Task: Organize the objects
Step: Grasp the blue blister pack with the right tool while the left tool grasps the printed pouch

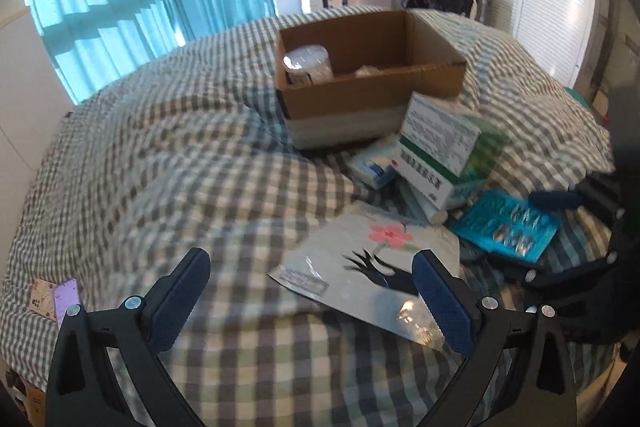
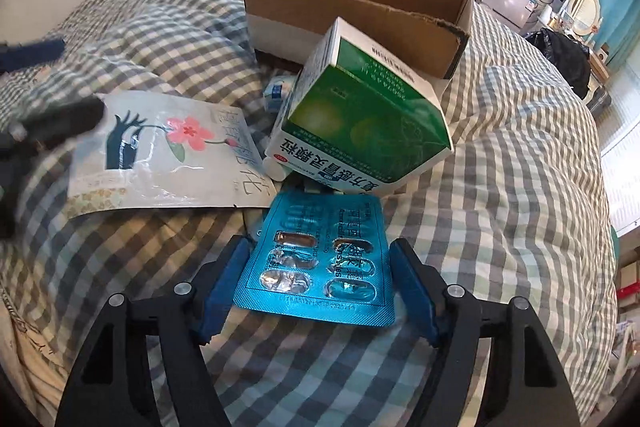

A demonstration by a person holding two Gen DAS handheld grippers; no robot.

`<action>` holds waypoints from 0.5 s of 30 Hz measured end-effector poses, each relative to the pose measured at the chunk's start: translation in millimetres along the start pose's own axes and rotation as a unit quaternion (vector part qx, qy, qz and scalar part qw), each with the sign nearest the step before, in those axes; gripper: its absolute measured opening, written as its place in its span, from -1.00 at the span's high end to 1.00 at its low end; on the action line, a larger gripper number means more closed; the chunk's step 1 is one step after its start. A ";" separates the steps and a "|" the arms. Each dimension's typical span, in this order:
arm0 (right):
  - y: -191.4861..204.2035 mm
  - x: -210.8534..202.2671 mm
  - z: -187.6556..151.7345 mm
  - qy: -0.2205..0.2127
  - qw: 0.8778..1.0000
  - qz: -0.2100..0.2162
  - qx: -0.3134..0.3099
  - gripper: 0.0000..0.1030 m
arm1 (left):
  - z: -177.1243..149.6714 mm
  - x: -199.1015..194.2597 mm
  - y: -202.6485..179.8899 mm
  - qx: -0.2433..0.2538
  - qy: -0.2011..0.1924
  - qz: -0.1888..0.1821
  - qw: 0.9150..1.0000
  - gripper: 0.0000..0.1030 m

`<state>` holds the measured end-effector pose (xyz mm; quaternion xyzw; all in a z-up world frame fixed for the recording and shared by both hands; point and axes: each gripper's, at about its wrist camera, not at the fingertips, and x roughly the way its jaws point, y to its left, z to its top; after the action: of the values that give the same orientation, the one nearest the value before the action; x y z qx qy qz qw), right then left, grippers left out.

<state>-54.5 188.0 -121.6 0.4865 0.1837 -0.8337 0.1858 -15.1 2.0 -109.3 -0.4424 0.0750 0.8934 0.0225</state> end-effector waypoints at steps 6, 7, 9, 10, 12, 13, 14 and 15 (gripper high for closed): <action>-12.8 -21.2 1.4 -0.025 1.000 -0.008 0.010 -0.40 | -14.7 2.6 -21.2 0.038 0.014 -0.020 0.999 -1.00; -15.8 -23.8 1.8 -0.028 0.999 -0.010 0.014 -0.39 | -16.8 2.1 -23.7 0.045 0.012 -0.022 0.999 -1.00; -21.9 -28.3 1.3 -0.033 0.999 -0.012 0.021 -0.39 | -20.5 1.0 -29.2 0.060 0.015 -0.026 0.998 -1.00; -23.8 -29.3 0.9 -0.034 0.999 -0.012 0.024 -0.39 | -22.7 0.7 -32.9 0.069 0.017 -0.025 0.997 -1.00; -27.1 -31.7 -0.9 -0.037 0.999 -0.010 0.029 -0.39 | -26.3 1.4 -38.6 0.081 0.018 -0.026 0.996 -1.00; -27.3 -31.6 -0.9 -0.037 0.999 -0.009 0.031 -0.39 | -26.9 3.1 -41.0 0.085 0.018 -0.025 0.996 -1.00; -28.1 -32.1 -2.0 -0.038 0.999 -0.008 0.032 -0.39 | -26.2 5.1 -42.7 0.088 0.018 -0.020 0.996 -1.00; -28.3 -32.1 -2.5 -0.038 0.999 -0.007 0.033 -0.39 | -24.4 7.3 -43.8 0.091 0.015 -0.016 0.996 -1.00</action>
<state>-51.8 217.9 -91.0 0.4587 0.1524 -0.8586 0.1707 4.3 41.3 -134.7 -0.4527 0.1488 0.8759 0.0761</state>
